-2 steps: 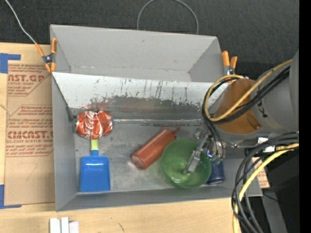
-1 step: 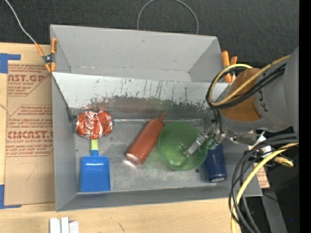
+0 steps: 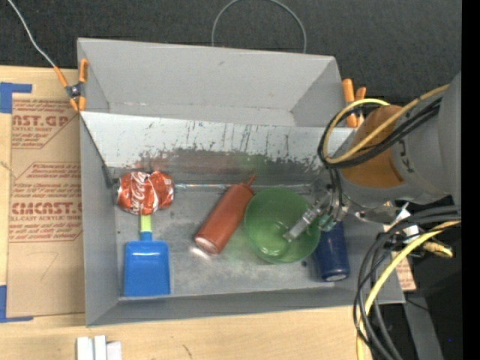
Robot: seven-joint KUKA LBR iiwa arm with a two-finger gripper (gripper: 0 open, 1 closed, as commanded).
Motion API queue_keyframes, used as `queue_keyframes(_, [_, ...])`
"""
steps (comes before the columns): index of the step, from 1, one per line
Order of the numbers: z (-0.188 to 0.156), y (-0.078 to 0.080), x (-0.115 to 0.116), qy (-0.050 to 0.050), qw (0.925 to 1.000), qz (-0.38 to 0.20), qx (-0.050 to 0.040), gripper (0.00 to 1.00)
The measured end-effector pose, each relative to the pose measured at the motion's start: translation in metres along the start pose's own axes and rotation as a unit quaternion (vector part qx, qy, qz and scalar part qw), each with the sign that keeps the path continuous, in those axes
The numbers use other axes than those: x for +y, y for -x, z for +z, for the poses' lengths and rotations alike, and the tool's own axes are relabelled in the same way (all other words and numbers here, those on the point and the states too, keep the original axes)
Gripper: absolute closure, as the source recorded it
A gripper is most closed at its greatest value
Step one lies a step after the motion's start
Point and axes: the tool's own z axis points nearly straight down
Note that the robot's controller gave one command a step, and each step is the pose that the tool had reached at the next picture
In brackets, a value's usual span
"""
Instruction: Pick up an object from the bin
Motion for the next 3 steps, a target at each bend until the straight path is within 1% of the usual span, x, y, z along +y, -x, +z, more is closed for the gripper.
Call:
queue_keyframes(1, [-0.003, -0.001, 0.000, 0.000, 1.0000, 0.000, 0.0002, 1.00])
queue_keyframes(2, [-0.021, -0.003, -0.001, -0.003, 1.0000, 0.000, 0.0006, 1.00])
queue_keyframes(3, [-0.040, 0.001, -0.003, -0.002, 1.0000, 0.001, -0.0055, 1.00])
